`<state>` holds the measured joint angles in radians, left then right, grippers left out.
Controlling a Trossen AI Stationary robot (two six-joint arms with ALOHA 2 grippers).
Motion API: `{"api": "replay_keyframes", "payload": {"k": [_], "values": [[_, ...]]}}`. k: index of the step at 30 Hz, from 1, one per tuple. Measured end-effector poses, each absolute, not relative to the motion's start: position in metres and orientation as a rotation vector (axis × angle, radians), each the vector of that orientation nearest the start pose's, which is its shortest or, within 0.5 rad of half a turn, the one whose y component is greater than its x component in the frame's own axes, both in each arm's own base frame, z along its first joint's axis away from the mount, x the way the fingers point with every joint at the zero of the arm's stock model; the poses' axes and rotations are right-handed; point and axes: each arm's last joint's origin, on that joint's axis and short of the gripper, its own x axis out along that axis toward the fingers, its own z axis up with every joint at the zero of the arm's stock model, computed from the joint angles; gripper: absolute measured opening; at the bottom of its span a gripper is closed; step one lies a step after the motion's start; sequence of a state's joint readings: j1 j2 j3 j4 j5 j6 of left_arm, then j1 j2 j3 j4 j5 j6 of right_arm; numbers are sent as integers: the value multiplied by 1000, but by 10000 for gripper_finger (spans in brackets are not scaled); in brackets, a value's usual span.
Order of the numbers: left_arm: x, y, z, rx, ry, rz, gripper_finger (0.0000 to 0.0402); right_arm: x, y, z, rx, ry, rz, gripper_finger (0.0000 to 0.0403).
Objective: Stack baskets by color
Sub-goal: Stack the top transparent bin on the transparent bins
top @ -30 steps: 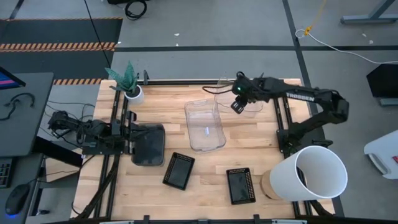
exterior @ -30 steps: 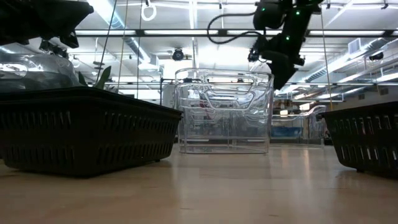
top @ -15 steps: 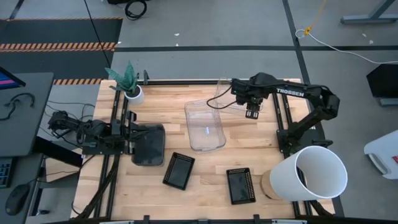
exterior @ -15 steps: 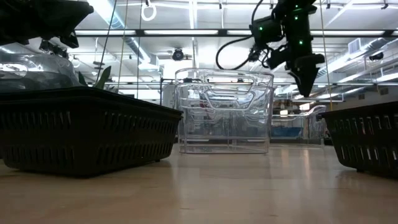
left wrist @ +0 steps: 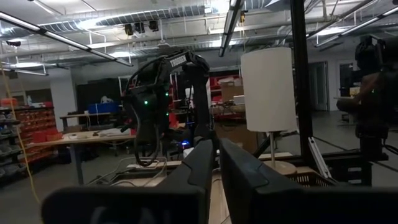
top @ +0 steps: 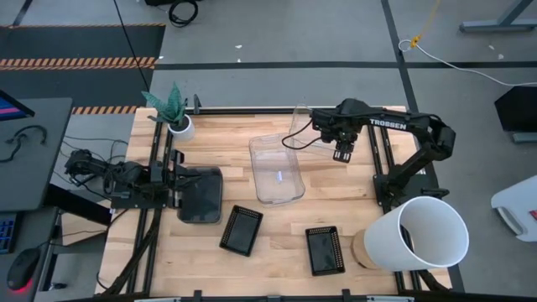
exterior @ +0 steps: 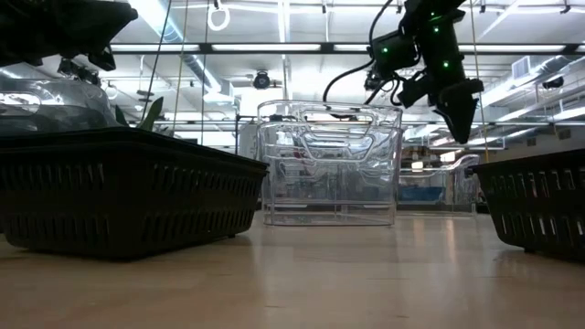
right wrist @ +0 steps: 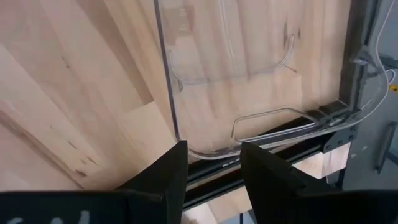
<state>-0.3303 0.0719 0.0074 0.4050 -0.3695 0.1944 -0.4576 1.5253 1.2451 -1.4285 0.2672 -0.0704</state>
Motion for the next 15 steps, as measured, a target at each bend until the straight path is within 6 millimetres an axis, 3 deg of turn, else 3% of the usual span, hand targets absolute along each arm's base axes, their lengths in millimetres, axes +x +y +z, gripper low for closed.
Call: {"api": "replay_keyframes", "payload": {"k": [15], "values": [[93, -21, 198, 76, -315, 70, 40, 207, -113, 230, 51, 1843, -472, 180]]}}
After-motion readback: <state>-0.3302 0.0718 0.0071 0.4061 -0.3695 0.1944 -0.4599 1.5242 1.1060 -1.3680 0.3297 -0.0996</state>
